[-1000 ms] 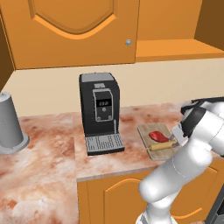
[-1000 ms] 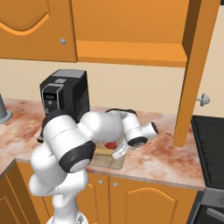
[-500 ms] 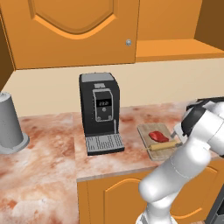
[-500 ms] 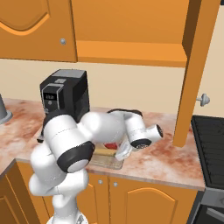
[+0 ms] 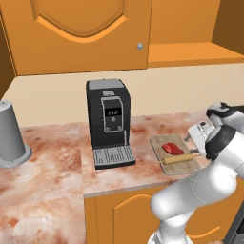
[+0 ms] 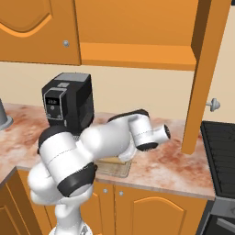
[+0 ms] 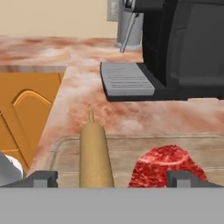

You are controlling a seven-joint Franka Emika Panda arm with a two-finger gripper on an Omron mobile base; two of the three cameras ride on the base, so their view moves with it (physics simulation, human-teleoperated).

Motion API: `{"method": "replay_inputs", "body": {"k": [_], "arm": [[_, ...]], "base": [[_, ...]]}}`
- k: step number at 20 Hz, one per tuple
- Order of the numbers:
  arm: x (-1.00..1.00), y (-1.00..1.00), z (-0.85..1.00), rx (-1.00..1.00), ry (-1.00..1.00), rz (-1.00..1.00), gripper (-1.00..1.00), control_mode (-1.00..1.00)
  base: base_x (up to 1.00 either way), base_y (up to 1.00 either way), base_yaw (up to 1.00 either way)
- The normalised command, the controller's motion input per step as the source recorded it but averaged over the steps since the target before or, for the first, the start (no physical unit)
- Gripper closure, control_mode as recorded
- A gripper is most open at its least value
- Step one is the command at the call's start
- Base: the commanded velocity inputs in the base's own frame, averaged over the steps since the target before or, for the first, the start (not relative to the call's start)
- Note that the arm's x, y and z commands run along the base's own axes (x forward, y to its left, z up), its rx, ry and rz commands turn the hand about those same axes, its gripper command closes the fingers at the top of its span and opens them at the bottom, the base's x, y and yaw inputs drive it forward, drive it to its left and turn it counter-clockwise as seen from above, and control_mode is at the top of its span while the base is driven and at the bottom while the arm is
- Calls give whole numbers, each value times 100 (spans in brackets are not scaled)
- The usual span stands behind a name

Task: Open the cabinet, retrieve the rolling pin, and place it next to the meat on the cutting board to prepare for tenderizing.

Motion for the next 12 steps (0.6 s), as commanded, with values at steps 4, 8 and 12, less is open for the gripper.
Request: {"method": "replay_inputs", "body": {"k": [4, 8, 12], "arm": [[-5, 46, 44, 0, -11, 0, -100, -100], [-14, 52, 44, 0, -9, 0, -100, -100], [-19, 53, 47, 0, -8, 0, -100, -100]], "base": [[0, 0, 0], [0, 0, 0], [0, 0, 0]]}}
